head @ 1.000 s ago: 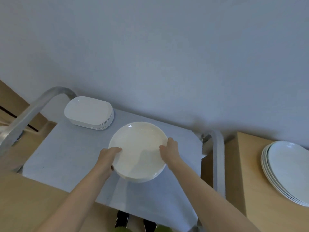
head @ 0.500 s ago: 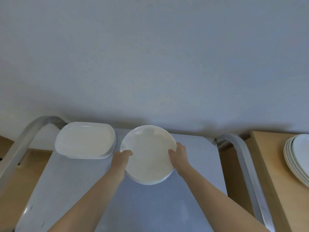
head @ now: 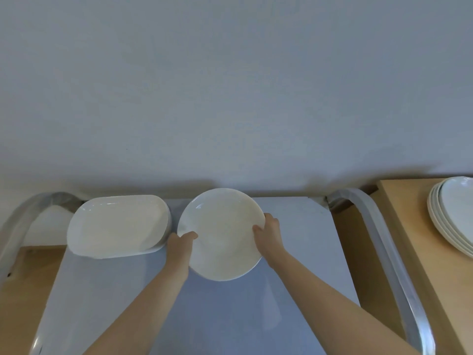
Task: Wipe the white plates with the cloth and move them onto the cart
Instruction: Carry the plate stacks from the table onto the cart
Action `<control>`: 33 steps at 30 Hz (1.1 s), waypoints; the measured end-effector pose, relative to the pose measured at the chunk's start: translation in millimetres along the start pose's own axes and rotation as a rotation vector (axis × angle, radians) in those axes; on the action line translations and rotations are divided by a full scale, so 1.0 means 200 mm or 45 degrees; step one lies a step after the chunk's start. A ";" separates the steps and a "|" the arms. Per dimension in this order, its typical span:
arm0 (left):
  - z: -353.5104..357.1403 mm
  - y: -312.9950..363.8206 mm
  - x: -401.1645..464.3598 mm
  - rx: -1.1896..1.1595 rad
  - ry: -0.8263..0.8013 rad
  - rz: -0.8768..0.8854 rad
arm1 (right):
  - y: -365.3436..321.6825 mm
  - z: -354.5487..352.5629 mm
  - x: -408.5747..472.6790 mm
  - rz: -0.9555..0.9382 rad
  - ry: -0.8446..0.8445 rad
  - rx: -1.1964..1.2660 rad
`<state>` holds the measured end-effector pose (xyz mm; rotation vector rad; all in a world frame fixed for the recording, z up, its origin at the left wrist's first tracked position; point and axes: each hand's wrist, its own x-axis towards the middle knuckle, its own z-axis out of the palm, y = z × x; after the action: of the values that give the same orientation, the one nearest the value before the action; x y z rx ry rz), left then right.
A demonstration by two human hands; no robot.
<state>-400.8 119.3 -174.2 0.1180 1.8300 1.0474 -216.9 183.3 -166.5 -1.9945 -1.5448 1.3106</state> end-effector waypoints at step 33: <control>0.48 -0.01 -0.94 1.640 -0.164 1.298 | 0.27 -0.86 -0.66 -0.527 0.108 -0.534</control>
<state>-228.7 81.8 -57.3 1.9569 2.0345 0.2336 -49.8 95.7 -49.1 -1.7690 -2.1788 0.7776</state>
